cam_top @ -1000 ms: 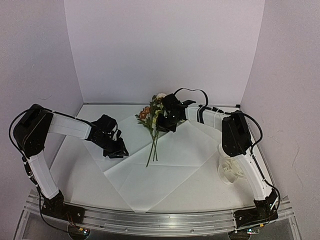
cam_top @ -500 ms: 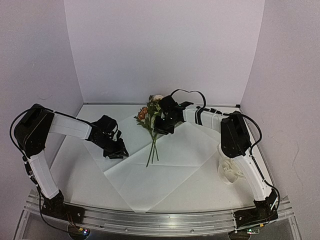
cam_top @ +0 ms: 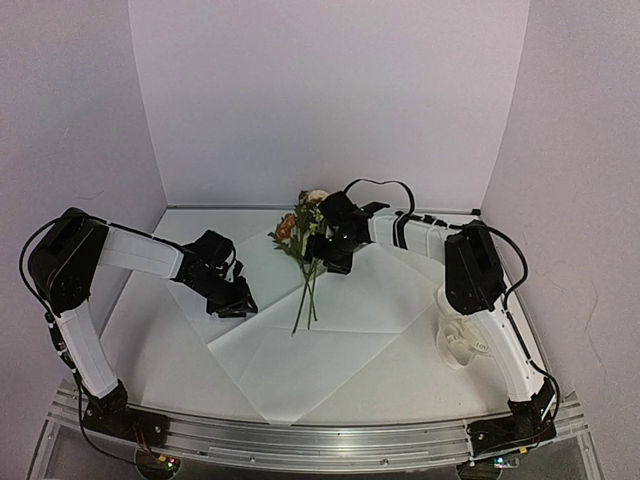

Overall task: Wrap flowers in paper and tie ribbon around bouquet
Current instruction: Place the fake flower on the flattened wrapping paper.

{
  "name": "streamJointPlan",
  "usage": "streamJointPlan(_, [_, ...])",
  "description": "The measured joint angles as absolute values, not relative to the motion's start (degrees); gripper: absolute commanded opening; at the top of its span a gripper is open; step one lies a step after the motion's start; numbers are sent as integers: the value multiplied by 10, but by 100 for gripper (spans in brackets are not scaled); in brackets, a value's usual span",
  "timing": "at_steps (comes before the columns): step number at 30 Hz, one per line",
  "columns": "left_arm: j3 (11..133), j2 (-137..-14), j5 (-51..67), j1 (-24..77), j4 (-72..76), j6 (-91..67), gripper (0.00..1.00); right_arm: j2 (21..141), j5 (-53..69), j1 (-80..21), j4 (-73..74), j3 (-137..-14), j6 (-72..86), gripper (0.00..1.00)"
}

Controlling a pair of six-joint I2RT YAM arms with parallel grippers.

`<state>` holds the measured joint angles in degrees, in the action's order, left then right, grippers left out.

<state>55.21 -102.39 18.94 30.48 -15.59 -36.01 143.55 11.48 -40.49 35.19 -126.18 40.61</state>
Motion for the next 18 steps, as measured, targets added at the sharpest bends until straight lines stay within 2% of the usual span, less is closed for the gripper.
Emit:
streamJointPlan(3, [561,-1024,189,305,-163,-359,40,1393,103,-405,365,-1226,398,91])
streamJointPlan(6, [572,-1022,189,305,-165,-358,40,1330,89,-405,375,-1173,390,93])
streamJointPlan(11, [573,-981,178,305,-173,-368,48,1197,77,-406,374,-1056,388,94])
streamJointPlan(18, [483,-786,125,305,-183,-446,51,1064,69,-426,365,-887,404,96])
